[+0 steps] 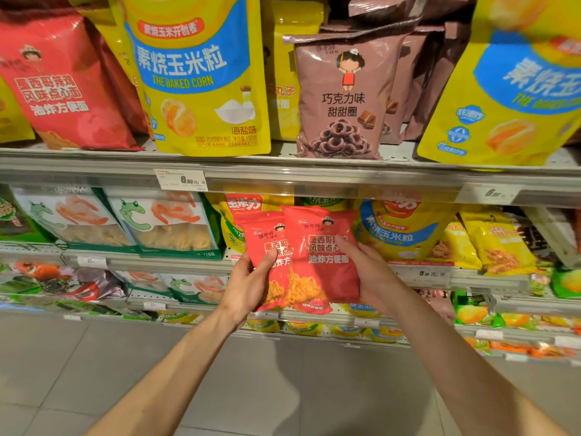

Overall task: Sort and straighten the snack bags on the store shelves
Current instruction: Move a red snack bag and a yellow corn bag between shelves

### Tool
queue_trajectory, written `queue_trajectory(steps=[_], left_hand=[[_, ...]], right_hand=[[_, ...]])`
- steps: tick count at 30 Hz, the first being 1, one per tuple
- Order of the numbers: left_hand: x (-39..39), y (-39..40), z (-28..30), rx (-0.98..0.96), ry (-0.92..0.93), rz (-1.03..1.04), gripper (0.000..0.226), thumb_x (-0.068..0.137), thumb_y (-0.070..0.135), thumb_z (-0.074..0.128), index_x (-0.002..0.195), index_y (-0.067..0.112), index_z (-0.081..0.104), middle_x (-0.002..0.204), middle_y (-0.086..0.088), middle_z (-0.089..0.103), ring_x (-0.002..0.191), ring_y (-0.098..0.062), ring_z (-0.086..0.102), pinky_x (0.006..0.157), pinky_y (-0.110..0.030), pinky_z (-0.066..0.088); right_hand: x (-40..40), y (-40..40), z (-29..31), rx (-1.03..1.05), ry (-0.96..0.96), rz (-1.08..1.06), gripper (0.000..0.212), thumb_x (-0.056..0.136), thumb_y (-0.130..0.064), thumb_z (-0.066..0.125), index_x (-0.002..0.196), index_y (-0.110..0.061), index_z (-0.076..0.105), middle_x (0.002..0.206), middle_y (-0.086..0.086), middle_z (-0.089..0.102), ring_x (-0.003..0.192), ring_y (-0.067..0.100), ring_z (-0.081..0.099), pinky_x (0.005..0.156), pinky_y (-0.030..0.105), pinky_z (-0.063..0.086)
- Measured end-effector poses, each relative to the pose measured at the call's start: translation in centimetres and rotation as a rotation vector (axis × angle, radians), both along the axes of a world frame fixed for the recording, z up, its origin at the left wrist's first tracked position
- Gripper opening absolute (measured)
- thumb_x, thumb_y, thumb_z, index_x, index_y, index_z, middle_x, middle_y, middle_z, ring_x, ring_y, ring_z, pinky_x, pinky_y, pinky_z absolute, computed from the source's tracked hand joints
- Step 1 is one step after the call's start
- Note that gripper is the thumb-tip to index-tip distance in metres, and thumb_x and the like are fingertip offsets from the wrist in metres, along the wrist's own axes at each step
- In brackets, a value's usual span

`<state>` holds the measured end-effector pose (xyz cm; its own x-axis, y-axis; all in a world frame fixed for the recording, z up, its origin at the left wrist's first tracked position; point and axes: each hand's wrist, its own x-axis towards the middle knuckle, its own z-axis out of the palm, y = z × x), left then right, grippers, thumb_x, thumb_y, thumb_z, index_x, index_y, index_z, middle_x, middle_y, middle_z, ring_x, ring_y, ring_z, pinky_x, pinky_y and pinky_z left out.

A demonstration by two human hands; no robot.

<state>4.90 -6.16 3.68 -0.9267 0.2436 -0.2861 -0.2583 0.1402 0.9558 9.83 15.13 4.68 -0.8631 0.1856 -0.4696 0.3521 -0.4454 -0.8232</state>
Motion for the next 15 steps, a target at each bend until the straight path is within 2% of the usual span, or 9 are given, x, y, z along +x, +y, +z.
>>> queue_trajectory(steps=[2, 4, 6, 7, 8, 10, 11, 13, 15], left_hand=[[0.4, 0.5, 0.4, 0.049, -0.021, -0.001, 0.034, 0.103, 0.036, 0.053, 0.130, 0.016, 0.056, 0.112, 0.003, 0.075, 0.099, -0.012, 0.072, 0.101, -0.033, 0.052], [0.6, 0.8, 0.9, 0.076, -0.057, 0.004, 0.051, 0.099, 0.051, 0.049, 0.139, 0.019, 0.048, 0.116, 0.012, 0.071, 0.101, 0.000, 0.069, 0.105, -0.029, 0.045], [0.9, 1.2, 1.4, 0.060, -0.056, -0.063, 0.074, 0.094, 0.063, 0.042, 0.155, 0.024, 0.031, 0.136, 0.025, 0.051, 0.112, 0.019, 0.052, 0.111, -0.019, 0.030], [1.1, 1.3, 1.6, 0.059, -0.055, -0.096, 0.078, 0.094, 0.063, 0.042, 0.159, 0.025, 0.021, 0.139, 0.027, 0.038, 0.115, 0.019, 0.044, 0.108, -0.017, 0.023], [1.2, 1.3, 1.8, 0.051, -0.061, -0.118, 0.079, 0.094, 0.062, 0.045, 0.159, 0.028, 0.015, 0.141, 0.026, 0.034, 0.114, 0.018, 0.044, 0.105, -0.017, 0.023], [1.2, 1.3, 2.1, 0.019, -0.046, -0.138, 0.082, 0.082, 0.068, 0.060, 0.148, 0.034, 0.025, 0.141, 0.017, 0.052, 0.100, 0.016, 0.061, 0.098, -0.017, 0.042], [1.2, 1.1, 2.0, 0.003, -0.025, -0.147, 0.089, 0.074, 0.074, 0.067, 0.144, 0.034, 0.030, 0.134, 0.012, 0.061, 0.098, 0.010, 0.066, 0.093, -0.020, 0.050], [1.5, 0.6, 2.4, -0.006, -0.024, -0.118, 0.102, 0.061, 0.081, 0.075, 0.143, 0.037, 0.033, 0.126, 0.009, 0.067, 0.107, -0.005, 0.069, 0.100, -0.037, 0.054], [1.8, 0.0, 2.9, 0.001, -0.024, -0.082, 0.101, 0.062, 0.079, 0.076, 0.145, 0.041, 0.032, 0.127, 0.010, 0.067, 0.116, -0.011, 0.066, 0.106, -0.047, 0.050]], right_hand=[[0.1, -0.6, -0.3, -0.038, -0.013, -0.004, 0.039, 0.094, -0.033, 0.069, 0.128, -0.016, 0.066, 0.107, 0.009, 0.078, 0.091, 0.024, 0.075, 0.082, 0.041, 0.061], [0.4, -0.9, -0.7, -0.048, -0.021, 0.000, 0.037, 0.094, -0.032, 0.068, 0.129, -0.019, 0.066, 0.112, 0.008, 0.077, 0.098, 0.027, 0.073, 0.093, 0.047, 0.058], [0.6, -1.1, -0.9, -0.049, -0.023, -0.007, 0.028, 0.095, -0.031, 0.069, 0.123, -0.026, 0.067, 0.113, 0.006, 0.078, 0.106, 0.028, 0.072, 0.101, 0.052, 0.054], [0.7, -1.3, -0.9, -0.039, -0.024, -0.005, 0.021, 0.095, -0.031, 0.069, 0.116, -0.030, 0.068, 0.112, 0.004, 0.078, 0.108, 0.027, 0.071, 0.102, 0.052, 0.053], [0.7, -1.5, -0.9, -0.021, -0.019, 0.002, 0.016, 0.095, -0.032, 0.069, 0.111, -0.034, 0.068, 0.110, 0.000, 0.079, 0.108, 0.026, 0.072, 0.103, 0.051, 0.053], [0.6, -2.2, -0.8, 0.045, -0.016, 0.037, 0.012, 0.094, -0.038, 0.068, 0.106, -0.039, 0.066, 0.105, -0.009, 0.079, 0.106, 0.020, 0.073, 0.102, 0.048, 0.054], [0.6, -2.6, -0.5, 0.082, -0.012, 0.055, 0.010, 0.094, -0.041, 0.067, 0.104, -0.042, 0.065, 0.102, -0.014, 0.079, 0.103, 0.017, 0.074, 0.100, 0.044, 0.056], [0.6, -3.3, 0.3, 0.158, 0.016, 0.078, 0.007, 0.095, -0.045, 0.064, 0.103, -0.045, 0.063, 0.101, -0.019, 0.076, 0.099, 0.009, 0.073, 0.092, 0.035, 0.057], [0.8, -4.0, 1.0, 0.218, 0.051, 0.104, 0.015, 0.095, -0.050, 0.062, 0.110, -0.046, 0.063, 0.107, -0.019, 0.075, 0.100, 0.005, 0.072, 0.091, 0.031, 0.056]])
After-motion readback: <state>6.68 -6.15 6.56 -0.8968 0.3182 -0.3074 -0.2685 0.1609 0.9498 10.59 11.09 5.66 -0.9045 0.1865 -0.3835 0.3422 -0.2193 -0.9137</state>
